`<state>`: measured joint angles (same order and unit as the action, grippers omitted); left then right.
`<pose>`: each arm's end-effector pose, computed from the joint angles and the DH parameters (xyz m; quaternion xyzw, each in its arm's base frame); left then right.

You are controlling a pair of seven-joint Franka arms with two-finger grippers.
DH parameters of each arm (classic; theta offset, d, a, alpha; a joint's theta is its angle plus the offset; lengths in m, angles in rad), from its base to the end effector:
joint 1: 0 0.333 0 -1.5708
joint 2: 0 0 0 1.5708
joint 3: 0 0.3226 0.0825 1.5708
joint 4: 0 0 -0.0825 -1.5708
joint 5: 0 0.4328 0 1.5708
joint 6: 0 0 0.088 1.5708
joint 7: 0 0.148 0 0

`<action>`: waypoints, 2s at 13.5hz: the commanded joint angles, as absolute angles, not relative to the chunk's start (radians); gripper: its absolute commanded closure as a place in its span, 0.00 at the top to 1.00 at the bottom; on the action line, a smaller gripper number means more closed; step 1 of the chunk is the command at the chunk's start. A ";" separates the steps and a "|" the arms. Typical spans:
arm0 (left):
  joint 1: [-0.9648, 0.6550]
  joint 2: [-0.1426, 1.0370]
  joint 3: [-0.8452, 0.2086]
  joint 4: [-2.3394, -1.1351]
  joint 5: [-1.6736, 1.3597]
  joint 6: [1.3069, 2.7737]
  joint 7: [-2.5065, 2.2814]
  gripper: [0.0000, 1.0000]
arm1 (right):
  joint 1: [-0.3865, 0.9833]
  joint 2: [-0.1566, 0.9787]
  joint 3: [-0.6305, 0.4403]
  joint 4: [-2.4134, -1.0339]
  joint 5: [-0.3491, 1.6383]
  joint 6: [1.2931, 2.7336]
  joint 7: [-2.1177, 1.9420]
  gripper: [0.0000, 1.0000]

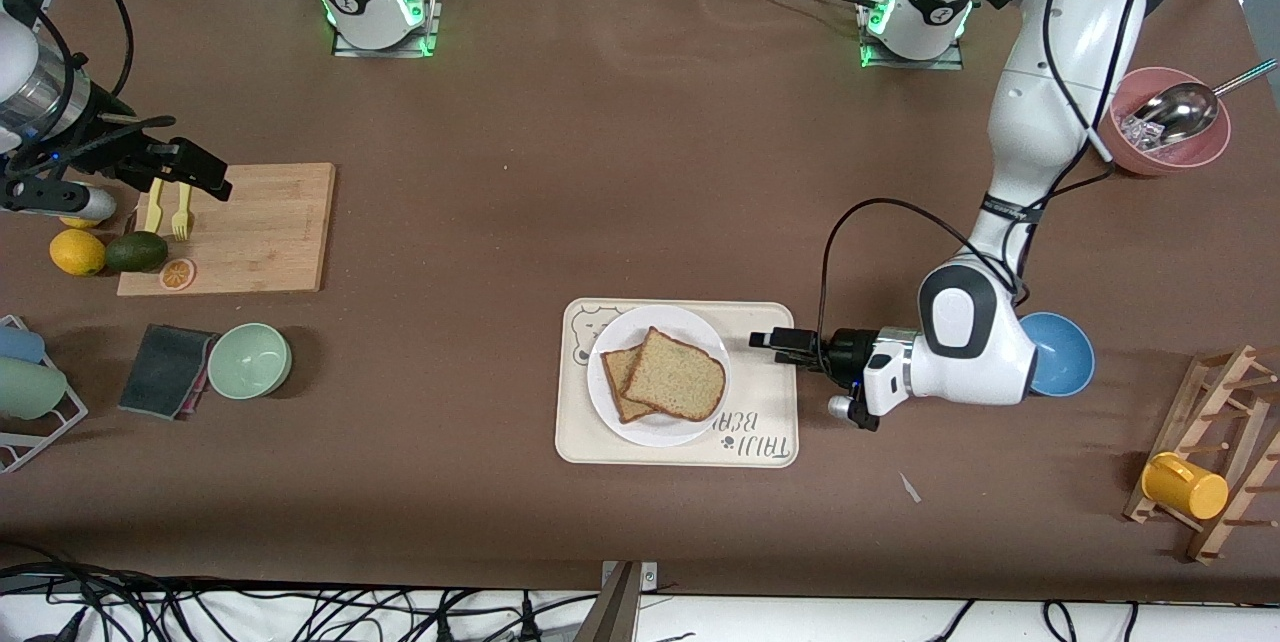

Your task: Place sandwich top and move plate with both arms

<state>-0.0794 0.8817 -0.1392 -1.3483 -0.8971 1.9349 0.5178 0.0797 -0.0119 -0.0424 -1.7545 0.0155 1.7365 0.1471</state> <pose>0.7327 -0.2294 0.1529 0.8880 -0.1004 -0.0653 0.4440 0.6058 0.0246 0.5153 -0.9984 0.0562 0.0038 0.0076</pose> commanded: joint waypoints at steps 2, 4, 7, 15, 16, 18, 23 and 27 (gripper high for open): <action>-0.080 0.787 -0.130 -1.356 -0.665 1.919 0.451 1.00 | 0.077 -0.020 -0.040 -1.761 0.032 1.730 0.129 1.00; -0.080 0.753 -0.130 -1.351 -0.522 1.919 0.451 1.00 | 0.077 -0.023 -0.040 -1.759 0.032 1.729 0.129 1.00; -0.078 0.692 -0.129 -1.353 -0.375 1.919 0.446 1.00 | 0.077 -0.025 -0.041 -1.759 0.032 1.729 0.129 1.00; -0.089 0.513 -0.129 -1.353 -0.057 1.822 0.183 1.00 | 0.075 -0.031 -0.049 -1.761 0.034 1.712 0.123 1.00; -0.090 0.491 -0.130 -1.353 -0.045 1.812 0.142 1.00 | 0.075 -0.031 -0.049 -1.761 0.032 1.710 0.123 1.00; -0.092 0.436 -0.140 -1.351 0.018 1.752 0.034 1.00 | 0.075 -0.032 -0.049 -1.761 0.034 1.706 0.123 1.00; -0.118 0.163 -0.039 -1.466 0.054 1.680 -0.069 1.00 | 0.075 -0.032 -0.046 -1.761 0.032 1.704 0.123 1.00; -0.057 -0.004 -0.031 -1.624 0.010 1.684 -0.063 1.00 | 0.077 -0.032 -0.044 -1.763 0.032 1.692 0.123 1.00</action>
